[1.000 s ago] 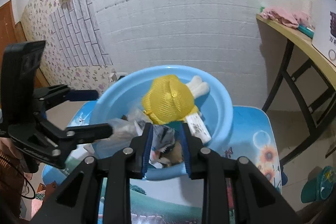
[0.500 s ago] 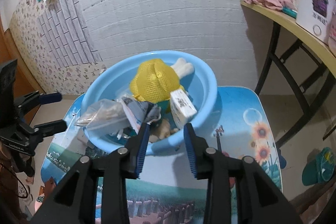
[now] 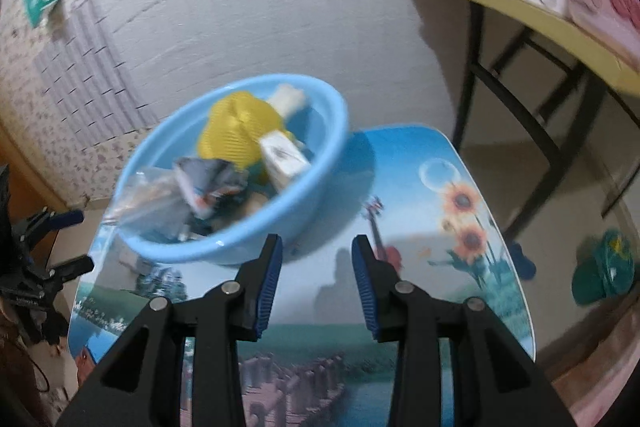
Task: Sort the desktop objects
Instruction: 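Withdraw both tools and lower the left tool to the white charger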
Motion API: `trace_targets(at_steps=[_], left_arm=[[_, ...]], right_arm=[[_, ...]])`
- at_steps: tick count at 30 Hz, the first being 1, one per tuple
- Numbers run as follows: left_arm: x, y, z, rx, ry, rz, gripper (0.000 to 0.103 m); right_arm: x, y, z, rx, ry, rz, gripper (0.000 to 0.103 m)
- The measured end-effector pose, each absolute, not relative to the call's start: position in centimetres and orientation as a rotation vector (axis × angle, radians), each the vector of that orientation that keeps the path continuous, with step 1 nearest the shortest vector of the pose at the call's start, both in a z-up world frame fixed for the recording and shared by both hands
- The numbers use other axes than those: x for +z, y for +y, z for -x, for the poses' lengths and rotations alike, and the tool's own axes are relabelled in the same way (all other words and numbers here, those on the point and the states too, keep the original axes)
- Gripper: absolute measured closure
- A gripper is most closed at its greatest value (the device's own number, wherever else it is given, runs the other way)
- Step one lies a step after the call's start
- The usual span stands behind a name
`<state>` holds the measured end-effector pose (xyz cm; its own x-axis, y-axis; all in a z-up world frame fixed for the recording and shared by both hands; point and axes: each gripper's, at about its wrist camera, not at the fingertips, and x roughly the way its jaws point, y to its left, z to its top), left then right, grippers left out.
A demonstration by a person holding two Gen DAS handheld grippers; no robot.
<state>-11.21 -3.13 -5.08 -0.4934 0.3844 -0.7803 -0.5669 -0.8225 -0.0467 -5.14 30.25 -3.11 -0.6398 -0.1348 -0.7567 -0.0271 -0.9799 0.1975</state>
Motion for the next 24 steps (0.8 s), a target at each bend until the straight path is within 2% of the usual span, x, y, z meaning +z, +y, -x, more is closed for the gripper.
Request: trace_targets(at_steps=[7,11,18,19,21,22,24], left_arm=[[-8.3,-1.4,12.0,2.234,0.316,1.184,0.008],[-9.4,-0.8,12.6,2.204,0.285,1.199,0.008],[-10.5,-0.5,13.1,2.202,0.266,1.215,0.009],[-10.6,-0.5,13.1,2.206,0.261,1.215,0.011],[-10.6,-0.6,13.0,2.223,0.256,1.213,0.03],[-10.7,-0.6,13.1,2.232,0.253,1.217,0.036],[-10.8,-0.7,13.1,2.233,0.233,1.219,0.039]], right_arm=[[-5.0,32.2,5.0,-2.835,-0.401,-1.446,0.067],[-5.5,32.8,4.7,-2.863,-0.402,-1.458,0.043],[-6.3,32.6,4.8,-2.853,-0.385,-1.503,0.042],[-6.3,32.5,4.9,-2.849,-0.38,-1.505,0.042],[-6.5,32.2,5.0,-2.842,-0.369,-1.509,0.042],[-6.5,32.1,5.0,-2.839,-0.364,-1.509,0.042],[-6.7,32.0,5.0,-2.831,-0.359,-1.512,0.042]])
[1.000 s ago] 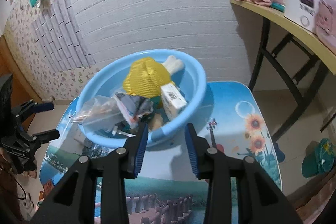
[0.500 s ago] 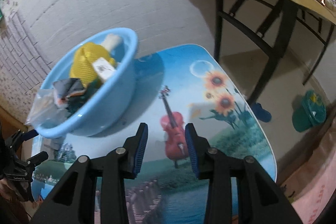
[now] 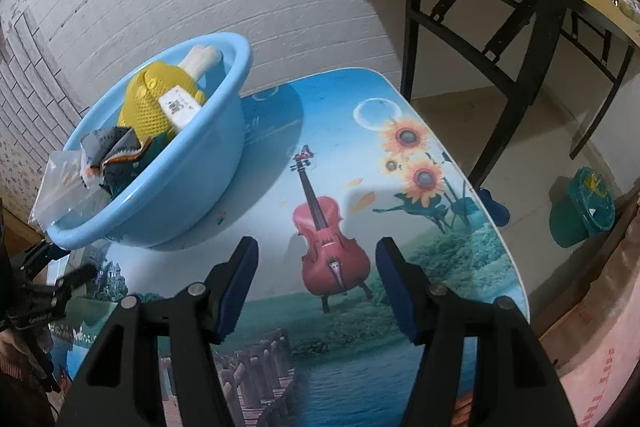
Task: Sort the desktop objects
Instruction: 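Withdraw both tools and lower the left tool to the white charger, then grasp the white plug charger with the left tool and lift it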
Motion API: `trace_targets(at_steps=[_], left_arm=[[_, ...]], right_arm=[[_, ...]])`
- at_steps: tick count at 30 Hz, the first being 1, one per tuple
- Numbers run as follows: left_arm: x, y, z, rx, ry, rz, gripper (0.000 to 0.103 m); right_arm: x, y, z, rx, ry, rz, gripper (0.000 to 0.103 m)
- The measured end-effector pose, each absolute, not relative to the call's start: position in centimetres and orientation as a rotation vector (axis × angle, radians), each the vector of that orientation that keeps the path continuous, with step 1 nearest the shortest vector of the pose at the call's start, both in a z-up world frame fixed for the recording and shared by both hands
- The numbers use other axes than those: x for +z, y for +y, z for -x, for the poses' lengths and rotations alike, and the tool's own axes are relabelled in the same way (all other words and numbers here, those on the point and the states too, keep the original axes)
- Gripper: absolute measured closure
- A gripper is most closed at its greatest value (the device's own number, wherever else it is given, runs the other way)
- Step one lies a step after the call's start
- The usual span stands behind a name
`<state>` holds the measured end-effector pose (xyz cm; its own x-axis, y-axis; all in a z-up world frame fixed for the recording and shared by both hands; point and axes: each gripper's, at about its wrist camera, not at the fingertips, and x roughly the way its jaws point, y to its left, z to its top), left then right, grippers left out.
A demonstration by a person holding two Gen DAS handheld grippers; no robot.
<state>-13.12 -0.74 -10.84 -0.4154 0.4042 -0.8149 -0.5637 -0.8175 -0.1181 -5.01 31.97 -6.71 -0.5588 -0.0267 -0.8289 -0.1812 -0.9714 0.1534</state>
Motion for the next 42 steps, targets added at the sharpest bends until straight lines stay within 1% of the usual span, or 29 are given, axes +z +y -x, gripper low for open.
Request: trace_targets(at_steps=[4,8,9,12,18,21,22,24,25,27,29,30,32,34,35,36,37,38,42], left_arm=[[-10.5,-0.6,12.7,2.252,0.238,1.214,0.039],[-9.4,-0.8,11.8,2.268,0.203,1.192,0.039],[-9.1,-0.9,11.5,2.278,0.194,1.184,0.043],[-8.4,-0.9,10.7,2.295,0.187,1.184,0.043],[-10.4,0.2,10.5,2.3,0.23,1.209,0.042],[-11.0,0.2,11.0,2.312,0.172,1.223,0.041],[-11.1,0.3,11.1,2.315,0.152,1.231,0.039],[-11.1,0.6,11.1,2.314,0.156,1.22,0.029],[-11.2,0.8,11.1,2.306,0.166,1.221,0.026],[-11.4,1.3,11.0,2.301,0.208,1.218,0.013],[-11.9,2.1,11.0,2.29,0.286,1.223,0.006],[-12.1,2.4,10.9,2.294,0.32,1.227,0.004],[-12.1,2.6,11.1,2.304,0.302,1.237,0.003],[-12.1,2.6,11.1,2.309,0.301,1.233,0.003],[-12.0,2.4,11.0,2.324,0.3,1.228,0.01],[-11.9,2.3,10.9,2.334,0.293,1.215,0.029],[-11.6,2.0,10.9,2.359,0.282,1.203,0.042],[-11.6,1.5,11.0,2.365,0.25,1.208,0.044],[-11.3,0.9,10.9,2.354,0.2,1.21,0.044]], right_arm=[[-6.9,32.1,5.0,2.681,0.352,1.434,0.042],[-6.8,32.2,4.9,2.688,0.367,1.424,0.042],[-6.8,32.3,4.9,2.688,0.373,1.423,0.042],[-6.6,32.4,4.9,2.692,0.384,1.431,0.042],[-7.2,31.9,6.0,2.664,0.278,1.534,0.042],[-7.0,31.1,6.4,2.657,0.225,1.563,0.042],[-6.8,30.7,6.5,2.663,0.212,1.565,0.042],[-6.3,30.0,6.6,2.68,0.19,1.555,0.042],[-6.1,29.7,6.7,2.682,0.179,1.548,0.042],[-5.8,29.1,6.7,2.684,0.161,1.531,0.042],[-5.6,28.6,6.8,2.681,0.15,1.523,0.042],[-5.6,28.4,6.9,2.678,0.146,1.521,0.042],[-5.5,27.9,7.0,2.671,0.146,1.529,0.042],[-5.6,27.5,7.1,2.669,0.144,1.538,0.042],[-5.6,27.2,7.1,2.67,0.138,1.541,0.042],[-5.6,27.0,7.0,2.669,0.132,1.544,0.042],[-5.7,26.7,7.0,2.668,0.125,1.549,0.042],[-5.6,26.6,7.0,2.668,0.124,1.551,0.042],[-5.3,26.1,6.9,2.686,0.113,1.534,0.042]])
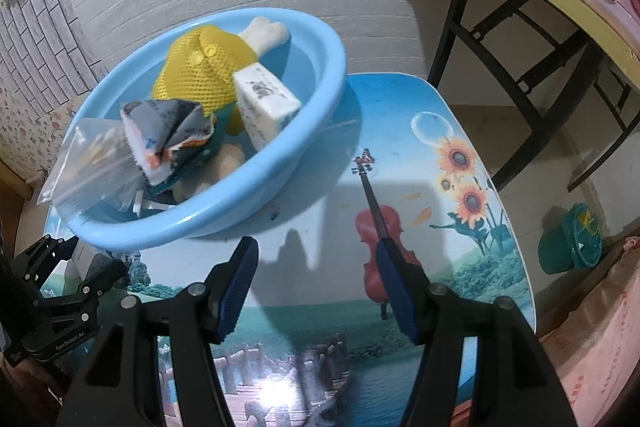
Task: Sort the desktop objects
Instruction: 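Grasp the white plug charger with the left tool and lift it, then carry the charger with the left tool over the basin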
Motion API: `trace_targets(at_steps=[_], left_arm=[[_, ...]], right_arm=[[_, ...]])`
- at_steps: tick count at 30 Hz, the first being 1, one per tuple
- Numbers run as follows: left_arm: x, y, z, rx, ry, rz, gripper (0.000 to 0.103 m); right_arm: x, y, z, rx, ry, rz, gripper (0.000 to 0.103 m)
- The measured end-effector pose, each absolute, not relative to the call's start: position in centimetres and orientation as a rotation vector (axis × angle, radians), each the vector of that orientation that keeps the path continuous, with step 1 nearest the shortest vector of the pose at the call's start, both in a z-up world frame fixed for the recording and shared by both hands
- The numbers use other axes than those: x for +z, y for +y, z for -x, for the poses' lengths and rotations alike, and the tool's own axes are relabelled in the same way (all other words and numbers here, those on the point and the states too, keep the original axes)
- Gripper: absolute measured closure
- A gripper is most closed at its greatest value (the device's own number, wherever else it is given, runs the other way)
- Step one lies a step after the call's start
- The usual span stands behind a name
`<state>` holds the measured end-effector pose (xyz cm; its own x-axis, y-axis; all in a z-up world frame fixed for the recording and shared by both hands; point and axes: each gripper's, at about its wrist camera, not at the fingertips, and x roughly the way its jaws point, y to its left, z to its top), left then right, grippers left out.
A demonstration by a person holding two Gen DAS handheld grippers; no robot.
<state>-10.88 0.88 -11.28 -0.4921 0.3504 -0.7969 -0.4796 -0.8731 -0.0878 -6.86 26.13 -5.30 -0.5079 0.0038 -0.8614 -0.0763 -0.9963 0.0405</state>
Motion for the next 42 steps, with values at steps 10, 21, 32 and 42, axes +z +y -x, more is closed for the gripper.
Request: trace_targets(at_steps=[10,21,32,42], left_arm=[[-7.3,-0.1,10.0,2.378,0.125,1.142,0.044],[-0.1,0.1,9.8,2.427,0.1,1.026,0.044],[1.3,4.6,12.5,2.38,0.109,1.028,0.044],[-0.2,7.9,14.2,2.377,0.203,1.062,0.043]], right_arm=[[-3.9,26.2,6.4,2.757,0.129,1.45,0.042],[-2.2,28.4,4.5,2.846,0.204,1.346,0.042],[0.1,29.4,3.6,3.003,0.281,1.234,0.042],[0.9,28.0,5.1,3.124,0.271,1.109,0.042]])
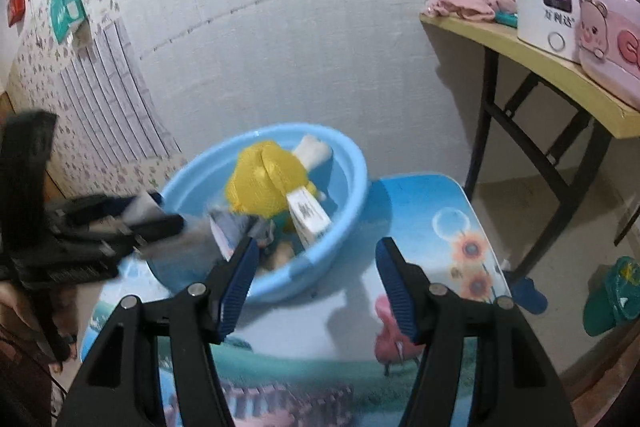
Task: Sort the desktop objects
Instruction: 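Carry the charger with the left tool over the basin, then open the left tool to drop the charger into the basin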
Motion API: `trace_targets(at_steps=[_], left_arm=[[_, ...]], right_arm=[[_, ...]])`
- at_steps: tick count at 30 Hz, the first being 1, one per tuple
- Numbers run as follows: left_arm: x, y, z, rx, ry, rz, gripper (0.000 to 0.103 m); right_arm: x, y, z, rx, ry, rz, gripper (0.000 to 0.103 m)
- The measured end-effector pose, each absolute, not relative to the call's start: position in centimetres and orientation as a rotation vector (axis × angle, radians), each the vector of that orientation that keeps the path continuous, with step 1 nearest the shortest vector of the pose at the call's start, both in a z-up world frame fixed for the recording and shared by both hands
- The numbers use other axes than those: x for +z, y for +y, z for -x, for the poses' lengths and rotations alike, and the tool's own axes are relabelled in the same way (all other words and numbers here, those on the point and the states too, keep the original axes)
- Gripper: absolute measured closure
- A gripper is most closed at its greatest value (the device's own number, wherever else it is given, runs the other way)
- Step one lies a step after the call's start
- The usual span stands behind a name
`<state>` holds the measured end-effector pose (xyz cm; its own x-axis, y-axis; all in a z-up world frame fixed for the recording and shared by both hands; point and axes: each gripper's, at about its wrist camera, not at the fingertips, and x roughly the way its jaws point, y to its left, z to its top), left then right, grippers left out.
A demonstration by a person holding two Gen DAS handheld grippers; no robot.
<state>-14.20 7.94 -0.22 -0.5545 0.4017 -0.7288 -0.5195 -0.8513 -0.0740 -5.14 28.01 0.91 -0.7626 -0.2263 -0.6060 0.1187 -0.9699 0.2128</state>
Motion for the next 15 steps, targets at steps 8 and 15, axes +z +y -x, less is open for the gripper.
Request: trace_targets(at_steps=[8,15], left_arm=[[-0.6,8.8,15.6,2.429,0.258,1.12,0.033],[-0.7,8.2,16.2,2.5,0.224,1.139,0.004]], right_arm=[[1.4,26.0,7.1,-2.713,-0.249,-0.869,0.042],[-0.3,27.1,8.2,-2.649,-0.279,-0.931,0.042]])
